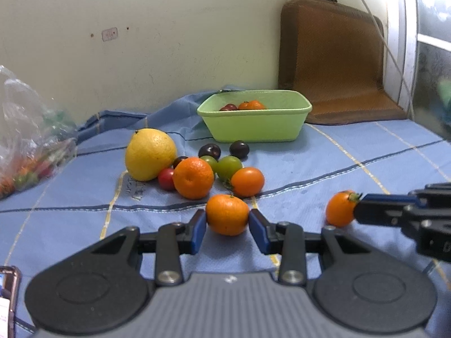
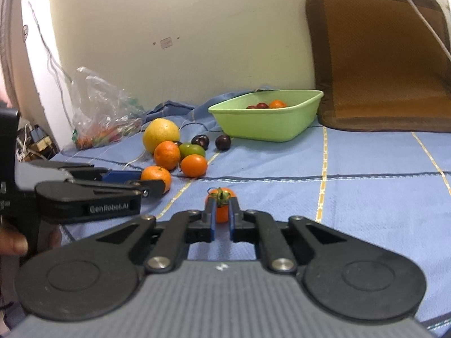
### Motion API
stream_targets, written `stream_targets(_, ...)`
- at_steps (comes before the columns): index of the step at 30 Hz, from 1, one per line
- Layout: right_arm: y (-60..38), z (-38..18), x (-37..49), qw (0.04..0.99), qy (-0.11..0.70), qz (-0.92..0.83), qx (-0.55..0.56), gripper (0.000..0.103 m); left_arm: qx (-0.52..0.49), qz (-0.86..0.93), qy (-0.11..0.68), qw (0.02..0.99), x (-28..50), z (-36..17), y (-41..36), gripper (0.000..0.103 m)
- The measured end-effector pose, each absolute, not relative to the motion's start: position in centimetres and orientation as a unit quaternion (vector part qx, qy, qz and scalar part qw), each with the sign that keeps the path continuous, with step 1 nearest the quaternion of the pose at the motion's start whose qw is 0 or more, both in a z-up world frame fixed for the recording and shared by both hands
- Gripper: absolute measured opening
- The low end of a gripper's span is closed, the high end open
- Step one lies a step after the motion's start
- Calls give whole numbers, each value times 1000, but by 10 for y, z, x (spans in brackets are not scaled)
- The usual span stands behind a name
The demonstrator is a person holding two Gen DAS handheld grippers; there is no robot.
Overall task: Organize fruits
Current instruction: 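Lift both held fruits and carry them toward the green basket, then open both grippers over the green basket to drop the fruits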
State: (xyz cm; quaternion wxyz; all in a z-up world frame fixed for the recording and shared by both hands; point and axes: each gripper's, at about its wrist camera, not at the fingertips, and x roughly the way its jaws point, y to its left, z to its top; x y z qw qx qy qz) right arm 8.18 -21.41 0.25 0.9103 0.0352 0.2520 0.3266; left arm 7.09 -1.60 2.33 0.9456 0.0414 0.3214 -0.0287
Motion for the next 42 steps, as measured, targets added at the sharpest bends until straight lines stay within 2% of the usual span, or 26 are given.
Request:
stream_targets(1, -214, 3, 81, 910, 252, 326, 32, 15, 38, -33, 322, 945, 70, 24, -16, 34)
stream_targets(3, -213, 2, 83, 909, 258, 327, 28, 30, 35, -42, 323, 945, 70, 25, -16, 34)
stream_targets(6, -209, 1, 87, 906, 266, 329, 24, 41, 38, -50, 322, 945, 69, 25, -18, 34)
stream_targets(9, -203, -1, 92, 900, 274, 337, 20, 45, 38, -53, 320, 945, 70, 25, -19, 34)
stream_targets(12, -196, -5, 96, 891, 287, 351, 15, 45, 31, -57, 319, 945, 72, 25, -16, 34)
stream_targets(13, -193, -6, 95, 890, 286, 354, 7, 44, 29, -59, 319, 945, 73, 25, -16, 33)
stream_targets(15, -190, -5, 93, 890, 280, 361, -6, 31, 26, -63, 320, 945, 73, 26, -14, 33)
stream_targets(19, -189, 0, 95, 891, 270, 364, -16, 26, -8, -80, 324, 943, 78, 30, -5, 32)
stream_targets(20, -190, 2, 98, 892, 268, 363, -11, 17, -18, -84, 323, 943, 80, 33, -4, 32)
stream_targets(21, -192, 6, 102, 894, 263, 363, -5, 5, -29, -90, 319, 943, 84, 38, -1, 32)
stream_targets(25, -201, 24, 135, 908, 243, 341, 9, 4, -44, -102, 299, 948, 110, 61, 0, 32)
stream_targets(28, -207, 29, 153, 894, 260, 363, 35, 12, -66, -115, 301, 944, 126, 69, 5, 32)
stream_targets(29, -210, 29, 153, 889, 260, 375, 42, 20, -69, -120, 300, 944, 129, 70, 6, 32)
stream_targets(30, -211, 27, 152, 885, 261, 383, 44, 39, -68, -122, 299, 944, 133, 71, 7, 32)
stream_targets(32, -207, 22, 148, 879, 264, 395, 38, 55, -64, -123, 300, 944, 141, 73, 7, 32)
stream_targets(37, -172, 7, 153, 865, 294, 406, -20, 53, -59, -124, 294, 946, 167, 84, 4, 32)
stream_targets(38, -165, 3, 155, 863, 303, 402, -38, 40, -57, -124, 293, 946, 171, 86, 3, 32)
stream_targets(39, -162, 0, 154, 866, 297, 400, -53, 31, -56, -127, 291, 946, 174, 88, 3, 32)
stream_targets(42, -169, 8, 155, 871, 280, 401, -43, 30, -45, -128, 287, 948, 184, 90, 0, 32)
